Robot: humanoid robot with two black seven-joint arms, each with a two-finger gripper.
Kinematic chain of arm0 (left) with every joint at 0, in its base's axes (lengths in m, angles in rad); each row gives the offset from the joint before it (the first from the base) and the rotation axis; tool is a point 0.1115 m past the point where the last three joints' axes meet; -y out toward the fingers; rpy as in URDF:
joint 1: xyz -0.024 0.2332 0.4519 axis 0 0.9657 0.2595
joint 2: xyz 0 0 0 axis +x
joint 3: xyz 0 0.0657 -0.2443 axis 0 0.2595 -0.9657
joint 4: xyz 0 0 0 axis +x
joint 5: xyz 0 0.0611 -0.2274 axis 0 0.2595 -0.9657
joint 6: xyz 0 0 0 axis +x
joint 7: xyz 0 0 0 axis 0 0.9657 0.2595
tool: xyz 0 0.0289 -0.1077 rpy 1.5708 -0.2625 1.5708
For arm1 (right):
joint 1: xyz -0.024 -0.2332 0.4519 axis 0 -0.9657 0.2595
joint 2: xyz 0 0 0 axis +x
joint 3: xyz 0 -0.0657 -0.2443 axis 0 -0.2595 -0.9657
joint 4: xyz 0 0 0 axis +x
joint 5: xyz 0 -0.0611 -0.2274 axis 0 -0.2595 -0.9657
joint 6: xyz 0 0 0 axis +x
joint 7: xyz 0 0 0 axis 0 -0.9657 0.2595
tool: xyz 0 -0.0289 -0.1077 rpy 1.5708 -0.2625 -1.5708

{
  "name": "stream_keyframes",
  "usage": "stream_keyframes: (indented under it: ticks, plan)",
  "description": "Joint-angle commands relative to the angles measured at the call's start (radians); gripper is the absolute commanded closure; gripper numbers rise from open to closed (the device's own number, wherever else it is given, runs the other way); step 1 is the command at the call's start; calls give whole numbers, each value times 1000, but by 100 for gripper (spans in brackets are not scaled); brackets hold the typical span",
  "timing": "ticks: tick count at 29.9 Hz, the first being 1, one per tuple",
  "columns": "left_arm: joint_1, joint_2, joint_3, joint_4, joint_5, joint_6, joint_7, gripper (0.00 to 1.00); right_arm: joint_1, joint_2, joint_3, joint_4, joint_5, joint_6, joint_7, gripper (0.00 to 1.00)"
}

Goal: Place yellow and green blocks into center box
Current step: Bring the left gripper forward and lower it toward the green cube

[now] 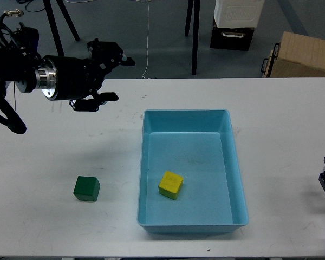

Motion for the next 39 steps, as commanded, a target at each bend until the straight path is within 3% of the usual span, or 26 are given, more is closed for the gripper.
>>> stream_keyframes:
  ticks: [1, 6, 11, 27, 32, 39]
  plan:
    - [-15, -78, 90, 87, 215, 25, 0, 0, -2, 1, 6, -13, 0, 0, 3, 0]
    - [-78, -130, 289, -7, 324, 28, 0, 0, 0, 1, 9, -31, 0, 0, -1, 0]
    - [-79, -122, 337, -129, 351, 31, 0, 0, 1, 1, 7, -33, 0, 0, -1, 0]
    - [-6, -119, 403, -118, 498, 62, -3, 0, -10, 6, 9, -33, 0, 0, 3, 0]
    - [-4, -119, 459, -116, 590, 94, -34, 0, -10, 6, 9, -36, 0, 0, -1, 0]
    - [45, -119, 466, -115, 630, 114, -43, 0, -10, 9, 7, -48, 0, 0, -1, 0]
